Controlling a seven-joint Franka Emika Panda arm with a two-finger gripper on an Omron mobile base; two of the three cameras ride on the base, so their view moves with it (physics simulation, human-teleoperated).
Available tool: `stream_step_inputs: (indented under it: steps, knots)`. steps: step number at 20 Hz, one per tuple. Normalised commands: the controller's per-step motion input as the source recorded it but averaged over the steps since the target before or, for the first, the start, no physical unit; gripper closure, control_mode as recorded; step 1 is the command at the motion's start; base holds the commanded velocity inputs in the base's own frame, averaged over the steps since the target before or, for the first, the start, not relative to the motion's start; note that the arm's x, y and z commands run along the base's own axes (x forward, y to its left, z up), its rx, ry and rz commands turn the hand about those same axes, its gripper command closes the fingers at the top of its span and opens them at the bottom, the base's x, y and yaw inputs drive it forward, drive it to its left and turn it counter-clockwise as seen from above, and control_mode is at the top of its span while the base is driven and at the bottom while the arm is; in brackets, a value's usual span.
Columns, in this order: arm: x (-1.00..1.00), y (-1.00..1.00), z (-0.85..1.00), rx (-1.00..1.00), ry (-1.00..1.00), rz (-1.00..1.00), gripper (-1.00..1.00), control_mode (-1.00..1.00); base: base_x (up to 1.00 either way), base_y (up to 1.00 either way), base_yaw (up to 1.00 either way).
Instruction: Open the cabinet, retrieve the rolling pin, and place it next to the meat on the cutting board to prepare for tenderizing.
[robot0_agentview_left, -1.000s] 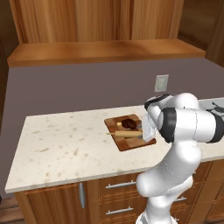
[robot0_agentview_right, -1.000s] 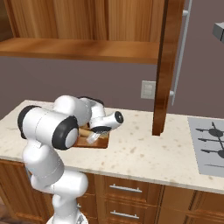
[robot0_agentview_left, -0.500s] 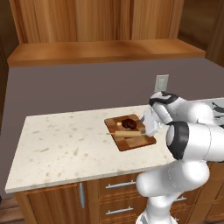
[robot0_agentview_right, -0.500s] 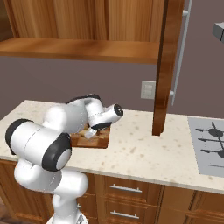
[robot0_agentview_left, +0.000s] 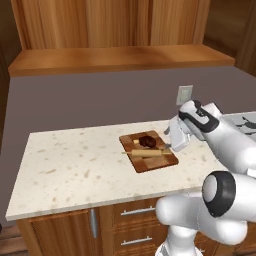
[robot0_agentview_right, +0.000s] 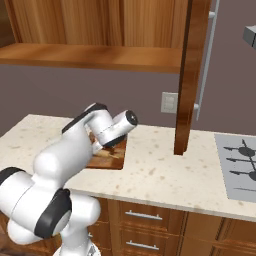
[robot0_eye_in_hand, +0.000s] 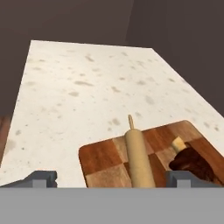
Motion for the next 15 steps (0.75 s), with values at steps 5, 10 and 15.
stream_step_inputs:
  steps: [5, 10, 15]
  knots:
    - [-0.62, 0.23, 0.44, 0.0, 0.0, -0.06, -1.0, -1.0, 0.0, 0.0, 0.0]
    - [-0.7, 0.25, 0.46, 0.0, 0.0, -0.07, -1.0, -1.0, 0.0, 0.0, 0.0]
    - [-0.78, 0.25, 0.48, 0.0, 0.0, -0.07, -1.0, -1.0, 0.0, 0.0, 0.0]
